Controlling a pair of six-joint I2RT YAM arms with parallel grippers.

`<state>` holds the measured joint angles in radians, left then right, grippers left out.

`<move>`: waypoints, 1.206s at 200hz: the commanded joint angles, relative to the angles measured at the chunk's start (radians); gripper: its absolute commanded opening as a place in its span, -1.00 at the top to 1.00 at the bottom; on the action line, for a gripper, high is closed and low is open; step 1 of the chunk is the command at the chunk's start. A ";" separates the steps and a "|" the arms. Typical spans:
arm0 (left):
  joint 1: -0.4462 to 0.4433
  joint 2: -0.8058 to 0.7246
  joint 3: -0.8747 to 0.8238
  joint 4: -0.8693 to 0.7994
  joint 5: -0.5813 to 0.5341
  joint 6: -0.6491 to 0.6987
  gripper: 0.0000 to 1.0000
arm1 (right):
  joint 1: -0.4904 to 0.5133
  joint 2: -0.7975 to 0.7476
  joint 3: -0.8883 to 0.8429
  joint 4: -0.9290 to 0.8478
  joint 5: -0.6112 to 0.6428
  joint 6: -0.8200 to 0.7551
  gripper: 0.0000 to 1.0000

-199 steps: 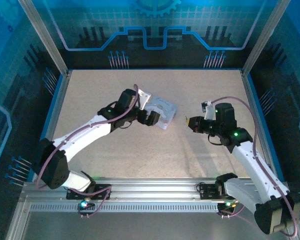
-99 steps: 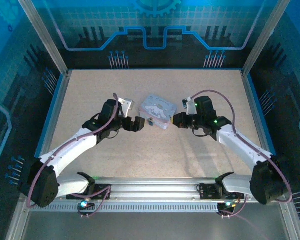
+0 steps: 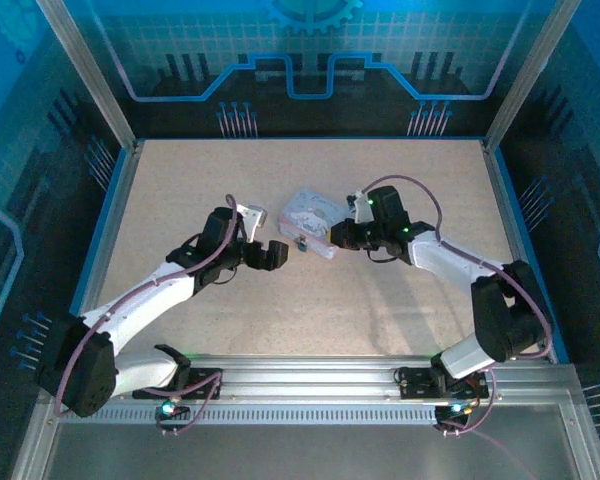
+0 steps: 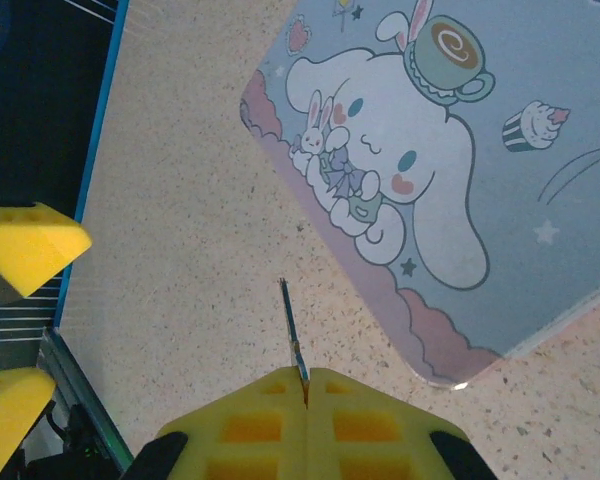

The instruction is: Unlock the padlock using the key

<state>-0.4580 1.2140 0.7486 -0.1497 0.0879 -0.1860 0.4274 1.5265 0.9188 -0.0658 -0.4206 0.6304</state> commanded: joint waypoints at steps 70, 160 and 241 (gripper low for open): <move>0.006 0.031 -0.015 0.059 0.034 -0.023 -0.97 | 0.009 0.157 0.051 0.123 -0.049 0.025 1.00; 0.007 0.092 -0.015 0.110 0.072 -0.027 -0.98 | -0.030 0.212 0.033 0.124 -0.047 0.023 1.00; 0.019 0.246 0.019 0.204 0.173 -0.055 -0.94 | -0.072 0.243 0.035 0.031 0.000 -0.034 1.00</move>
<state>-0.4492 1.4113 0.7486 -0.0021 0.2035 -0.2245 0.3851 1.7218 0.9524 0.0666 -0.4816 0.6373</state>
